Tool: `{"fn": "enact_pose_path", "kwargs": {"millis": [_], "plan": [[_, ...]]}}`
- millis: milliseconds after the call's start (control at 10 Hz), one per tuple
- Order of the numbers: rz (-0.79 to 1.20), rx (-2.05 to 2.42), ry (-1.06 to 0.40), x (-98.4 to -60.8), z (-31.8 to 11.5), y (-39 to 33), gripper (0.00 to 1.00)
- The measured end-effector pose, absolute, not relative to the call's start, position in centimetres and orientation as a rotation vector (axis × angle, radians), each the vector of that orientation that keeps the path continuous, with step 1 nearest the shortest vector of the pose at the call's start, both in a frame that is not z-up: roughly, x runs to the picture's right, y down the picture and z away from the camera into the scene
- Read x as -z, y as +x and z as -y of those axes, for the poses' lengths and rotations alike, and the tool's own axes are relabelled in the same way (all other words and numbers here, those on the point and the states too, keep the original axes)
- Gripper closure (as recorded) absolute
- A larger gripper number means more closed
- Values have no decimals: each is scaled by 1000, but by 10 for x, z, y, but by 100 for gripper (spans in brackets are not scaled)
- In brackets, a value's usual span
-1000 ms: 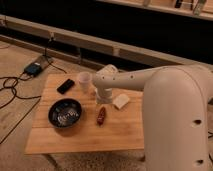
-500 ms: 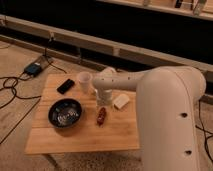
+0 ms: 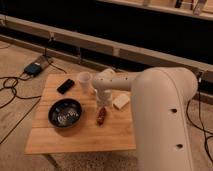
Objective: Place the pepper in the ceramic cup
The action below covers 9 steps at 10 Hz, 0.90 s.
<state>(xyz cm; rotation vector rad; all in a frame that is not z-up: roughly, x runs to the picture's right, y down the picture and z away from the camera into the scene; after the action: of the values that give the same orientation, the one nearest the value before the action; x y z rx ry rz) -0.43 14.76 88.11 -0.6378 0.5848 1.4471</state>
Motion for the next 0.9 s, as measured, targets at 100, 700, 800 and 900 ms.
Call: {"fn": "enact_pose_path", "kwargs": {"millis": [100,700,800,900], "plan": [[-588,-1444,-643,-882,-148,-4,45],[-610,-1446,-666,-886,-150,1,99],[-611,-1446,-667,-885,-148,1,100],[-607,-1447,-664,-883,-143,1,100]]}}
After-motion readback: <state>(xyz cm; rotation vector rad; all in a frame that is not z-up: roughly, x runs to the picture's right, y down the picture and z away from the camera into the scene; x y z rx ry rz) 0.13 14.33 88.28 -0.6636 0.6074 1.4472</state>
